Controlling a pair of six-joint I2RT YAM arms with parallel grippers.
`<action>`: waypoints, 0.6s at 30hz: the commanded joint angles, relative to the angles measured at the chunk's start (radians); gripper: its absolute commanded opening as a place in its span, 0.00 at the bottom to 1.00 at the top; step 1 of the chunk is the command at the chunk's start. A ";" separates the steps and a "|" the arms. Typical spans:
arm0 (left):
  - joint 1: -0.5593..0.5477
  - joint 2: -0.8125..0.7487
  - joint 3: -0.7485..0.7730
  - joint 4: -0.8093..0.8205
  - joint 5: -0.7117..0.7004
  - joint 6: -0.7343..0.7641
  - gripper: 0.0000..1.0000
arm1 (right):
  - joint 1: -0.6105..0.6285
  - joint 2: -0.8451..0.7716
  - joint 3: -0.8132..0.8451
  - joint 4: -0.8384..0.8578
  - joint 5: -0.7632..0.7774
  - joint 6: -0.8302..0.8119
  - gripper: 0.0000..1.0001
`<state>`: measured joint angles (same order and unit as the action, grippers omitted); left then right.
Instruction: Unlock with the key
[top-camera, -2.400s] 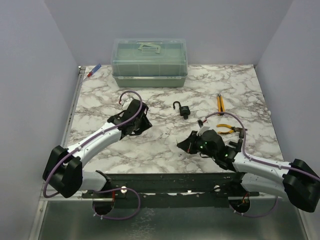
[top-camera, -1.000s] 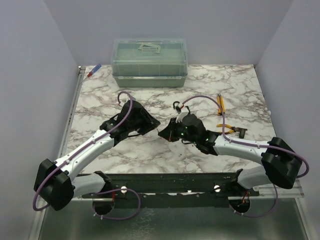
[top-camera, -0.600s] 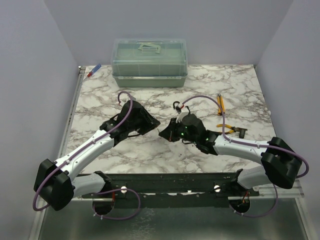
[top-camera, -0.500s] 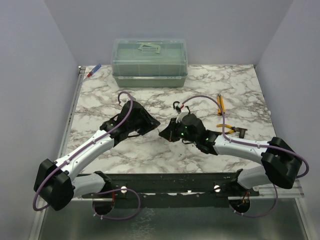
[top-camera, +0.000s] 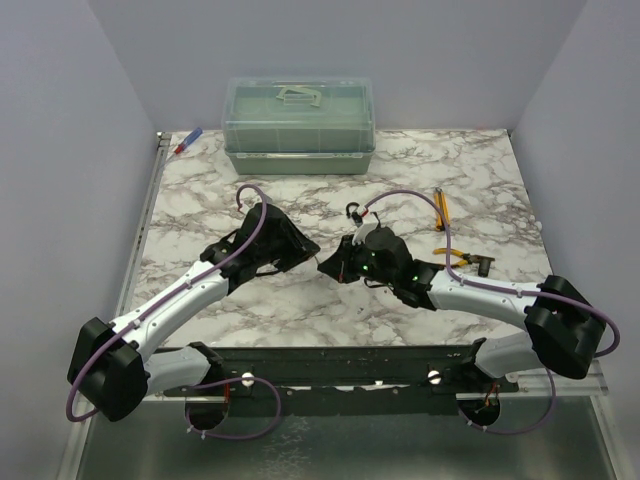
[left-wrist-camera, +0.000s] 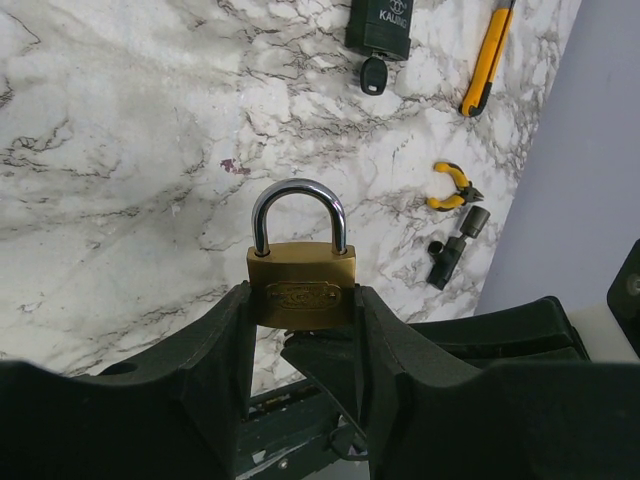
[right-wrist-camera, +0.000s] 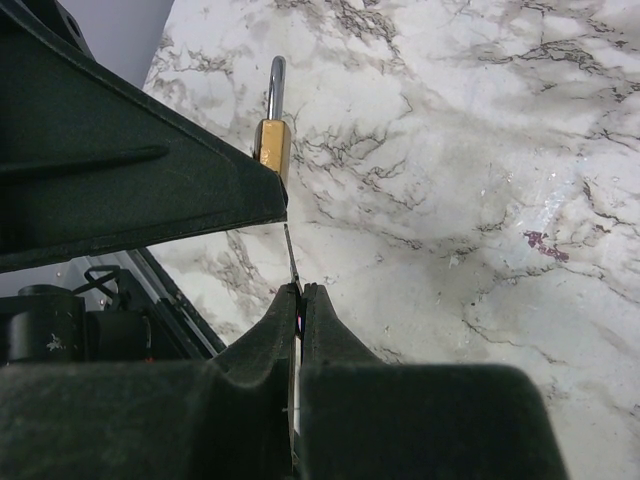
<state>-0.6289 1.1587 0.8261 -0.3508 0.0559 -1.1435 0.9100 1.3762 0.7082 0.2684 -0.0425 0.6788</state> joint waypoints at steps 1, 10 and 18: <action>-0.005 -0.031 -0.009 0.045 0.010 0.014 0.00 | 0.004 -0.014 0.028 0.012 -0.018 -0.019 0.00; -0.006 -0.031 -0.018 0.058 0.016 0.011 0.00 | 0.003 -0.010 0.032 0.014 -0.026 -0.018 0.00; -0.007 -0.028 -0.020 0.068 0.026 0.010 0.00 | 0.004 -0.006 0.040 0.014 -0.028 -0.021 0.00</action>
<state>-0.6296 1.1519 0.8120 -0.3271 0.0578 -1.1423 0.9104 1.3762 0.7174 0.2684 -0.0517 0.6785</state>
